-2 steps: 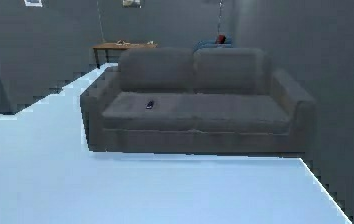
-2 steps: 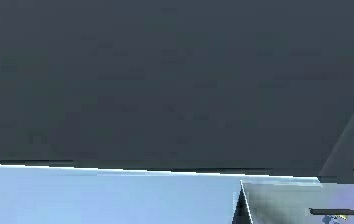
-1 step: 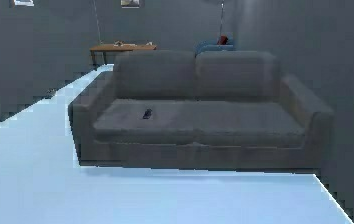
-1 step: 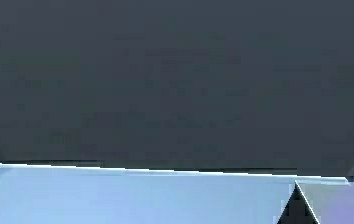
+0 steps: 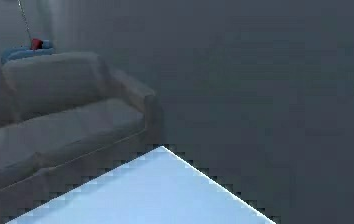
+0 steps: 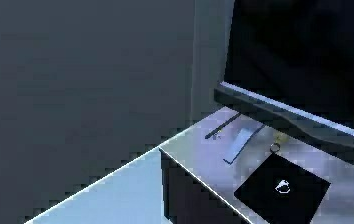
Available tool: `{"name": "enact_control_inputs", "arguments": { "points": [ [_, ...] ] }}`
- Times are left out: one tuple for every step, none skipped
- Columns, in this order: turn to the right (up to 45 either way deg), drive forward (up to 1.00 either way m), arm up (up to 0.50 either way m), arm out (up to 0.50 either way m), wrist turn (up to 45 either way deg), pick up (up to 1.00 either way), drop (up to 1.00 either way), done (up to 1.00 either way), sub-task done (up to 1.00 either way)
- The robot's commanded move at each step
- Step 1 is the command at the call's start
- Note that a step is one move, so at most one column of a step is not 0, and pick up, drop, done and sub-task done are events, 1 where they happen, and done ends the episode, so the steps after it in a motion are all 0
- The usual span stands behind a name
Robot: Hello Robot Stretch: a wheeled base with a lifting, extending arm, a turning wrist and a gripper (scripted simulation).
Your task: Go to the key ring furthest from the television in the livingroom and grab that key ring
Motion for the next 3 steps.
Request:
{"name": "enact_control_inputs", "arguments": {
  "points": [
    [45.0,0.0,0.0,0.0,0.0,0.0,0.0,0.0,0.0],
    [15.0,0.0,0.0,0.0,0.0,0.0,0.0,0.0,0.0],
    [3.0,0.0,0.0,0.0,0.0,0.0,0.0,0.0,0.0]
  ]
}}
